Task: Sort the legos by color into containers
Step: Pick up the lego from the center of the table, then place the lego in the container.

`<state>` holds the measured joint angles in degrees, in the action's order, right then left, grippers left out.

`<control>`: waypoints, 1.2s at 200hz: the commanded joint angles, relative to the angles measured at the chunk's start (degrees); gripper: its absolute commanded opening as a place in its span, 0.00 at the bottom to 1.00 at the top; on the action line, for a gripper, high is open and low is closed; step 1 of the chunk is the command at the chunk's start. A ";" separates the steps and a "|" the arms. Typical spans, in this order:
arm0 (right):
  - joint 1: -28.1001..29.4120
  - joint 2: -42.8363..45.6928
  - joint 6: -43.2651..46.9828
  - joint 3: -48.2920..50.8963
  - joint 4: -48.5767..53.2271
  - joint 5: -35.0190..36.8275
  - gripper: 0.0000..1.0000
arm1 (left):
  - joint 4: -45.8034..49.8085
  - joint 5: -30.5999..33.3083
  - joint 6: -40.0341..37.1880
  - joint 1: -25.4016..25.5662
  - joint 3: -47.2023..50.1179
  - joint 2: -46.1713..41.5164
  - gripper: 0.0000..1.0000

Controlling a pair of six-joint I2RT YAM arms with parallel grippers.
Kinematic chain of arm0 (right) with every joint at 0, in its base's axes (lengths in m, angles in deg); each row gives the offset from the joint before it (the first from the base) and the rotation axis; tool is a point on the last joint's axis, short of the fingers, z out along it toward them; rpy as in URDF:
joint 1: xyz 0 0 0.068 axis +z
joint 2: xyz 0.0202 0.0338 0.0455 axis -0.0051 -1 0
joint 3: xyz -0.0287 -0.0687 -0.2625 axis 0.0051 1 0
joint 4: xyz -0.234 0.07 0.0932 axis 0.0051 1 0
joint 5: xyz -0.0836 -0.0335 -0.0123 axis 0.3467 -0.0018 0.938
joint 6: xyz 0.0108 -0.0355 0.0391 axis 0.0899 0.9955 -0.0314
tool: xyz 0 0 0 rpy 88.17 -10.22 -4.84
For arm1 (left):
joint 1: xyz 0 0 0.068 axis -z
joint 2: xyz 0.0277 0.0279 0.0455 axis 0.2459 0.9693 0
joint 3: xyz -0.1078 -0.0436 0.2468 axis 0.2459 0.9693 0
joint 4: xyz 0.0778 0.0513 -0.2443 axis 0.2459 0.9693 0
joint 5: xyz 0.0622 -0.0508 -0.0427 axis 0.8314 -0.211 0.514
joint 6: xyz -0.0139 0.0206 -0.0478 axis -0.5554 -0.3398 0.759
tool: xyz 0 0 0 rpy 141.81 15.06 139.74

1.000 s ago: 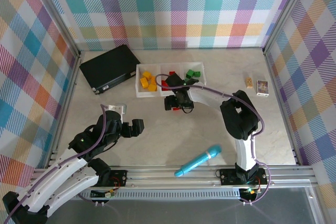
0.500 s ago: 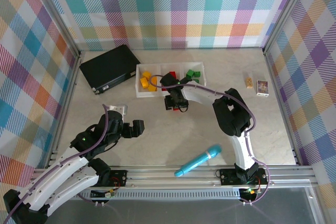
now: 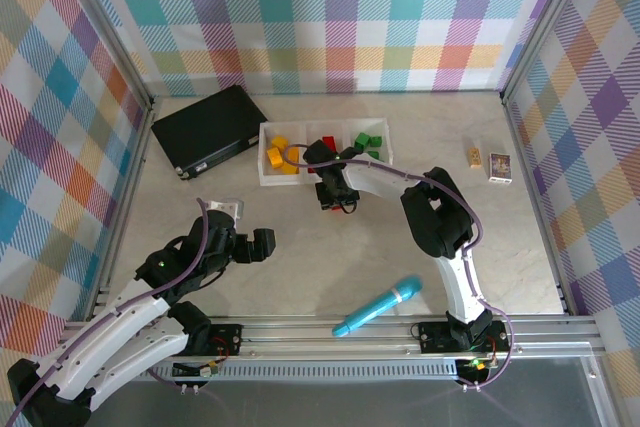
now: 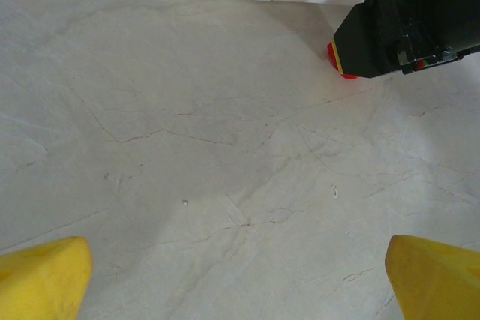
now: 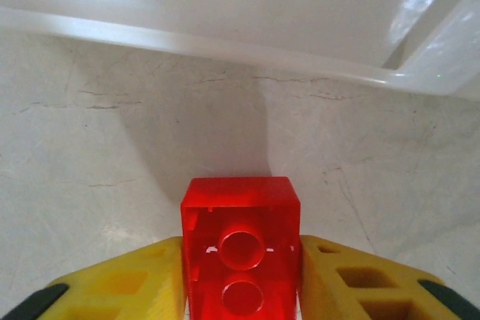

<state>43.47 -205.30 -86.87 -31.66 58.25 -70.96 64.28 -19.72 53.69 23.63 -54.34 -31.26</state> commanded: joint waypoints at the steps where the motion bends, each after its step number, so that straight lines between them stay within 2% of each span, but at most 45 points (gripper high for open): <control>1: 0.42 -0.62 -0.03 -1.91 2.75 1.74 0.30 | -0.32 0.42 0.04 0.37 0.60 0.09 1.00; 44: 0.41 2.76 0.06 -2.10 3.52 1.71 0.20 | -0.18 0.30 0.06 0.36 0.60 0.21 1.00; 81: 0.46 9.76 1.75 -4.03 3.67 2.02 0.21 | -0.16 0.47 -0.02 0.33 0.51 0.02 0.99; 106: 0.42 11.45 5.06 -9.21 5.21 2.06 0.24 | -0.25 0.49 0.03 0.32 0.45 0.05 1.00; 147: -0.51 4.80 10.87 -24.00 10.05 3.75 0.23 | -0.30 0.40 0.15 0.37 0.25 0.01 1.00; 193: -3.22 -4.48 13.99 -37.36 10.14 -1.18 0.22 | -0.47 0.47 0.64 0.36 -0.11 0.05 1.00; 240: -5.35 -9.66 14.74 -39.55 4.29 -2.83 0.21 | -1.35 0.76 0.98 0.36 -0.02 0.84 1.00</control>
<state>39.30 -213.52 -73.63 -69.14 65.20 -71.71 64.24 -19.59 54.04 23.63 -54.14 -30.82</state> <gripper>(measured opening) 0.271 0.996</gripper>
